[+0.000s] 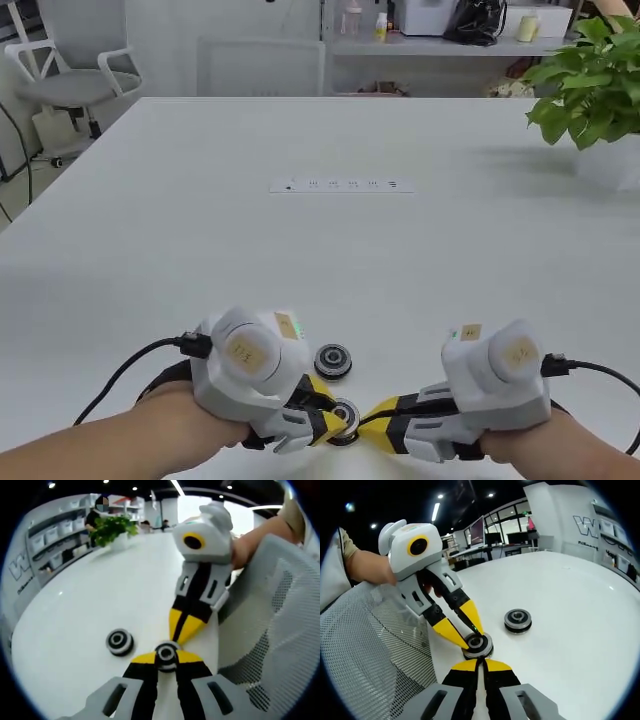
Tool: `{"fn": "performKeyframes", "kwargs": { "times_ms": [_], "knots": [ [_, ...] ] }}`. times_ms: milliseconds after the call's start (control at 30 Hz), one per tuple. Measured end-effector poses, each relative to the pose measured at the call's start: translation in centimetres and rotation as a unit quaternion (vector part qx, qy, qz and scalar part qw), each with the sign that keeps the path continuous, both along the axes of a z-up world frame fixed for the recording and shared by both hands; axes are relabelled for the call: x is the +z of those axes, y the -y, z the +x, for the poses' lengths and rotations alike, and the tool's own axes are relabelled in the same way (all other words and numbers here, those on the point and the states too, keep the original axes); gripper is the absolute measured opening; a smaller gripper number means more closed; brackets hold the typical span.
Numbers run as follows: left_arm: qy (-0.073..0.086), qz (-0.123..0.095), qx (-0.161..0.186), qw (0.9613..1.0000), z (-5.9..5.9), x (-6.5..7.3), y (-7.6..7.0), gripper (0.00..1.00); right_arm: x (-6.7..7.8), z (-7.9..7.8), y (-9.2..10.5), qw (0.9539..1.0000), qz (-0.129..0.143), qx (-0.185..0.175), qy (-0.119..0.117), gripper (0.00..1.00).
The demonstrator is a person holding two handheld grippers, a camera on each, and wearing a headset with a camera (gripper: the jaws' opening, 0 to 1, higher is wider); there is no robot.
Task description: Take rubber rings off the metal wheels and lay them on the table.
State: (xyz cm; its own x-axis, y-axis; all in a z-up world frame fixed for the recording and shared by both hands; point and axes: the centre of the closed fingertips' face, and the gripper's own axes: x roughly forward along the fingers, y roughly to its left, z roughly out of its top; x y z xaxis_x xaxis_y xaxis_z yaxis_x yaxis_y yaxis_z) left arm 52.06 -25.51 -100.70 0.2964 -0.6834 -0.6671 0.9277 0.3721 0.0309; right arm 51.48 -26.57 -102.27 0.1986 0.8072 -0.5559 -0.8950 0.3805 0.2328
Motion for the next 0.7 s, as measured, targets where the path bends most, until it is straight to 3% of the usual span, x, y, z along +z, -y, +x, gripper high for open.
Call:
{"fn": "performKeyframes", "kwargs": {
  "times_ms": [267, 567, 700],
  "knots": [
    [0.001, 0.0, -0.001, 1.0, 0.1, 0.0, -0.05, 0.13, 0.25, 0.31, 0.24, 0.9995, 0.01, -0.025, -0.018, 0.0],
    [0.0, 0.001, 0.0, 1.0, 0.07, -0.01, -0.04, 0.13, 0.12, 0.35, 0.19, 0.9996, 0.006, -0.021, -0.015, 0.0],
    [0.003, 0.003, 0.001, 1.0, 0.09, -0.01, -0.05, 0.12, 0.3, 0.53, 0.34, 0.9974, 0.029, -0.048, -0.045, 0.0]
  ]
}}
